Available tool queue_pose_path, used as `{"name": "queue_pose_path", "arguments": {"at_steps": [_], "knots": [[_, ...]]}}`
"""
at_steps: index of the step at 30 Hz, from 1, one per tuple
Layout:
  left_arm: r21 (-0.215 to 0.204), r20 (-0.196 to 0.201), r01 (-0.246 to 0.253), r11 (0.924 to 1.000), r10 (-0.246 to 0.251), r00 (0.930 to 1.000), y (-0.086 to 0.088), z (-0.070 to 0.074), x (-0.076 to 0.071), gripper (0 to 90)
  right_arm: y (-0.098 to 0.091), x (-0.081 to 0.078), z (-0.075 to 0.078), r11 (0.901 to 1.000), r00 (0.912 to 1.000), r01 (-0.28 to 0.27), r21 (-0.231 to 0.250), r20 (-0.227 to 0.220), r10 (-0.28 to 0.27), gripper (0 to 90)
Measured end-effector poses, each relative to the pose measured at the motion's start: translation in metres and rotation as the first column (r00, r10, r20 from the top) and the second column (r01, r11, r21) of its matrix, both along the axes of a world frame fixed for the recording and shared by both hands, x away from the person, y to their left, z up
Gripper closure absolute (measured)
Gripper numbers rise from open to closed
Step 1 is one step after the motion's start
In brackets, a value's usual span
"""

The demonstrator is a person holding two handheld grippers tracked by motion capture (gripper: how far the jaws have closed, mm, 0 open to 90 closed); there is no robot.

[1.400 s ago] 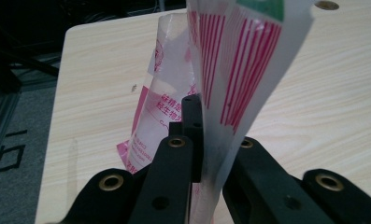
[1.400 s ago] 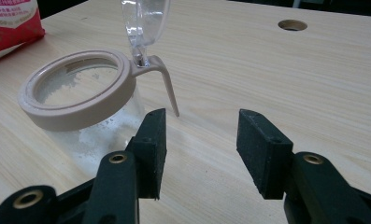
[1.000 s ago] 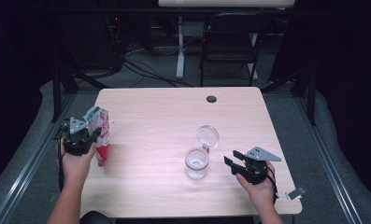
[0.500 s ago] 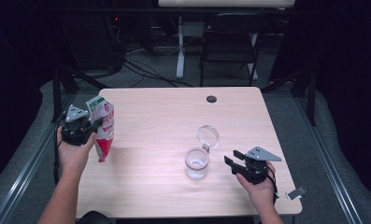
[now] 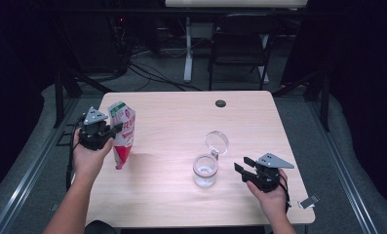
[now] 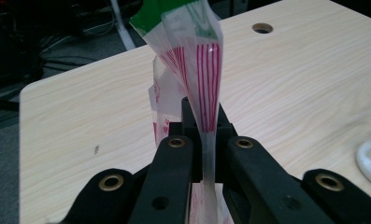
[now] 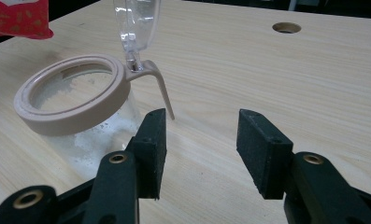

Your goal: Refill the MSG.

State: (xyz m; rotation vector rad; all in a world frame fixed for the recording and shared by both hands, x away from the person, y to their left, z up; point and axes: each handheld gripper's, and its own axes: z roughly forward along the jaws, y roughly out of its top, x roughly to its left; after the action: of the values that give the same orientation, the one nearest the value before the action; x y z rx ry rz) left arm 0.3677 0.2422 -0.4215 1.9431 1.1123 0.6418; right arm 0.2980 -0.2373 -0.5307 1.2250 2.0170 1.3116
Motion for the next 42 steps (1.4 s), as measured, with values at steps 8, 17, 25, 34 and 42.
{"name": "queue_pose_path", "arguments": {"at_steps": [8, 17, 25, 34, 42], "knots": [[-0.006, -0.018, 0.078, 0.997, -0.078, 0.9968, -0.022, 0.002, 0.001, 90.0, 0.0, 0.0, 0.0, 1.0, 1.0, 0.0, -0.003, 0.0, 0.0, 52.7], [-0.004, -0.029, 0.167, 0.9859, -0.167, 0.9854, -0.048, 0.005, -0.001, 90.0, -0.001, 0.0, 0.0, 1.0, 1.0, -0.001, -0.003, 0.0, 0.001, 52.7], [-0.01, -0.036, 0.253, 0.9674, -0.253, 0.9667, -0.071, 0.006, -0.006, 90.0, -0.001, 0.0, 0.0, 1.0, 1.0, 0.0, -0.003, 0.001, 0.0, 52.7], [0.002, -0.029, 0.344, 0.939, -0.344, 0.9387, -0.094, 0.001, -0.015, 90.0, -0.001, 0.0, 0.0, 1.0, 1.0, -0.001, -0.004, 0.001, 0.001, 52.7], [-0.05, -0.034, 0.422, 0.9052, -0.424, 0.9051, -0.094, -0.017, -0.029, 90.0, -0.003, 0.0, 0.001, 1.0, 1.0, -0.002, 0.003, -0.003, 0.002, 52.3]]}}
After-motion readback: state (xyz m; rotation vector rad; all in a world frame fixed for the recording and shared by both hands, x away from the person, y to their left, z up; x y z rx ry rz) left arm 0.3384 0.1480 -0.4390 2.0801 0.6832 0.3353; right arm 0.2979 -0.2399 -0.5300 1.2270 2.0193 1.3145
